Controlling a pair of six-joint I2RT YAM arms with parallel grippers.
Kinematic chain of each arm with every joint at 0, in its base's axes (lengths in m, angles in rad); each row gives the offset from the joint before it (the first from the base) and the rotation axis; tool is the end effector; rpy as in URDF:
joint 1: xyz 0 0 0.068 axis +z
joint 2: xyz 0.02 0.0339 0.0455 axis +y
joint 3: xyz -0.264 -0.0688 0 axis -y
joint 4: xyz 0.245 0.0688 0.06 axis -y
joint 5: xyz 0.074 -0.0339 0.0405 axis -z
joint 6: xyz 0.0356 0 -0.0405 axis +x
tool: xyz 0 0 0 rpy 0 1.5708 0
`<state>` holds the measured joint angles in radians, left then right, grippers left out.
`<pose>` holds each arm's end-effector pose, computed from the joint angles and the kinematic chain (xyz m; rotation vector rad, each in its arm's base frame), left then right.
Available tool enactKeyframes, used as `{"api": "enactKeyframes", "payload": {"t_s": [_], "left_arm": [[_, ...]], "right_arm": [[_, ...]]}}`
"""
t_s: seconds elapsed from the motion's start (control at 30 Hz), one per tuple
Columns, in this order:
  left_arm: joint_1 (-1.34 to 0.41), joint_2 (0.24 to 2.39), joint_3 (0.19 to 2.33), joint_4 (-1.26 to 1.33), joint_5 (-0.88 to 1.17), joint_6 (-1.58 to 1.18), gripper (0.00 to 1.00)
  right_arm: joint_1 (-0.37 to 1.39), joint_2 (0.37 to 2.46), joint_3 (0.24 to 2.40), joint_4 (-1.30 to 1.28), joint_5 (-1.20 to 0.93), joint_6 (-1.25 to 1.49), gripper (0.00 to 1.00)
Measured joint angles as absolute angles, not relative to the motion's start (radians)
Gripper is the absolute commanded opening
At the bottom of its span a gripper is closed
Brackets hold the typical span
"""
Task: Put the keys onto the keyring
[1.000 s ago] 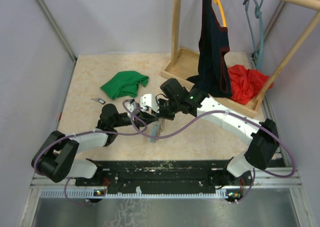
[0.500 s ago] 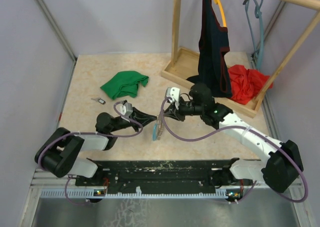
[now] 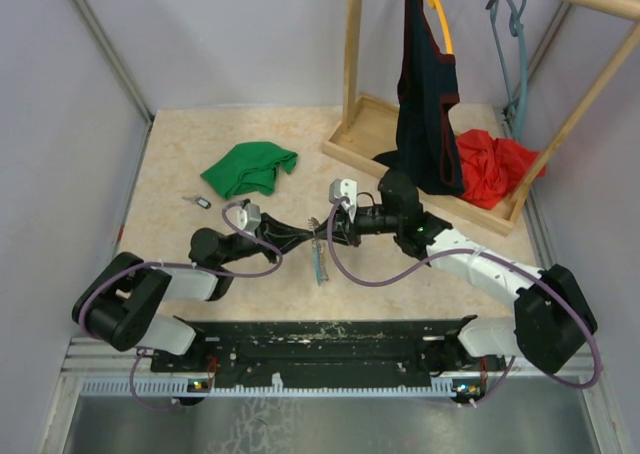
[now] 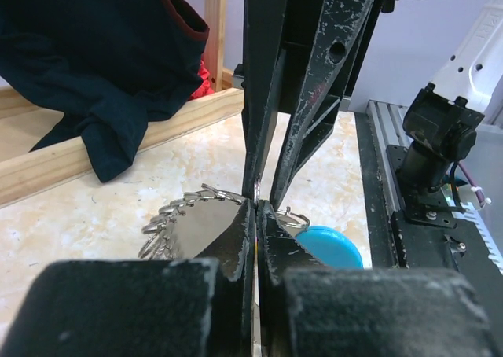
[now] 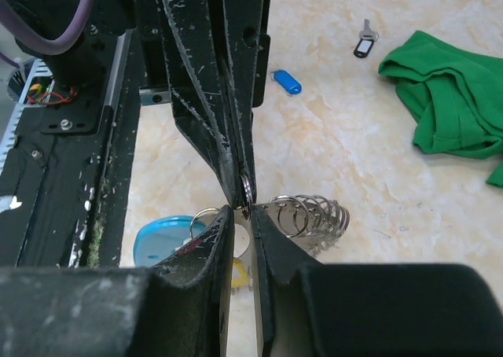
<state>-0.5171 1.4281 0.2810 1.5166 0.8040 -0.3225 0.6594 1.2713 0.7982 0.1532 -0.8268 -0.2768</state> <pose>0.1872 -0.1359 0.2118 0.8608 1.1259 -1.1839 0.2058 0.1927 0.2767 -1.3385 1.3669 1.0359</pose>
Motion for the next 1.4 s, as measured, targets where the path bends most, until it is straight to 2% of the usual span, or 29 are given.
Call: {"api": "enactKeyframes", "payload": {"t_s": [0.2,0.4,0.53,0.63,0.83,1.07,1.4], "left_arm": [[-0.517,1.431,0.278,1.520,0.814,-0.338,0.00],[-0.517,1.431,0.277,1.522,0.831,-0.342,0.00],[-0.516,1.431,0.273,1.520,0.839,-0.334,0.13],[-0.516,1.420,0.270,1.505,0.837,-0.306,0.26],[-0.515,1.330,0.268,1.373,0.817,-0.198,0.35],[-0.514,1.301,0.268,1.224,0.789,-0.093,0.36],[-0.514,1.301,0.268,1.164,0.786,-0.047,0.33]], "right_arm": [[0.658,1.271,0.761,0.221,-0.853,-0.268,0.12],[0.657,1.274,0.761,0.222,-0.870,-0.273,0.00],[0.657,1.283,0.782,0.178,-0.877,-0.294,0.00],[0.657,1.300,0.849,0.054,-0.867,-0.341,0.00],[0.685,1.370,1.081,-0.289,-0.752,-0.472,0.00],[0.799,1.537,1.365,-0.666,-0.504,-0.567,0.00],[0.861,1.568,1.441,-0.849,-0.353,-0.603,0.00]]}}
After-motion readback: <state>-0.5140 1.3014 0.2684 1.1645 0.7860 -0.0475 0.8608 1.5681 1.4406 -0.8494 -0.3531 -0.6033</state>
